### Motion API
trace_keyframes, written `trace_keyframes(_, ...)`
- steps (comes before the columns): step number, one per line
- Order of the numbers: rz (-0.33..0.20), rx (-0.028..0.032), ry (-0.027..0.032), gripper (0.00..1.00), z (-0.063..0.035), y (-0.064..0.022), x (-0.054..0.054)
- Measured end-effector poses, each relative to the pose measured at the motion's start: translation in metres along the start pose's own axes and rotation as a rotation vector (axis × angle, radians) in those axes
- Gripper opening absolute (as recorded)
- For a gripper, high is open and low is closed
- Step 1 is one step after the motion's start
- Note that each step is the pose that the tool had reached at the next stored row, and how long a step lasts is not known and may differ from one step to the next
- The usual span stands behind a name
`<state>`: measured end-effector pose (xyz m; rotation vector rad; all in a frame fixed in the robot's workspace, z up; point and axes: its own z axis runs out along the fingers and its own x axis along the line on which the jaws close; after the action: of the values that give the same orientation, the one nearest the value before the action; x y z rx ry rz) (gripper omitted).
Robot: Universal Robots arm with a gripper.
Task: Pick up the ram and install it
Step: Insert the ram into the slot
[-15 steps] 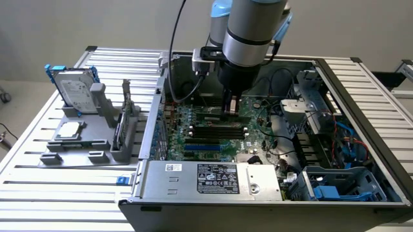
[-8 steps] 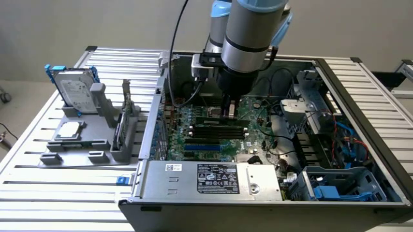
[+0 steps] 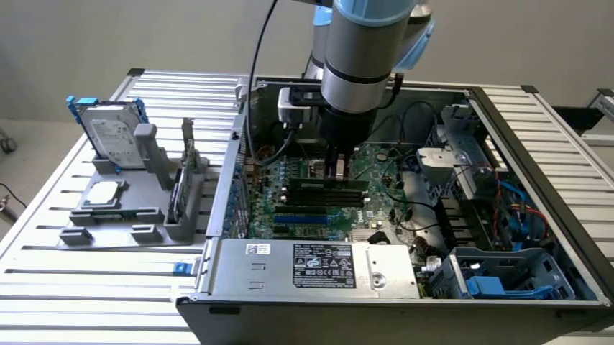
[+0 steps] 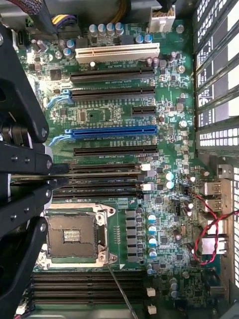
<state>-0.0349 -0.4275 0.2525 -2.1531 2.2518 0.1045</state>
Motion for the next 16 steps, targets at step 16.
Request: trace_keyframes(16,-0.004,0.0002,0.0018,0.14,0.0158,0.0006,0.001)
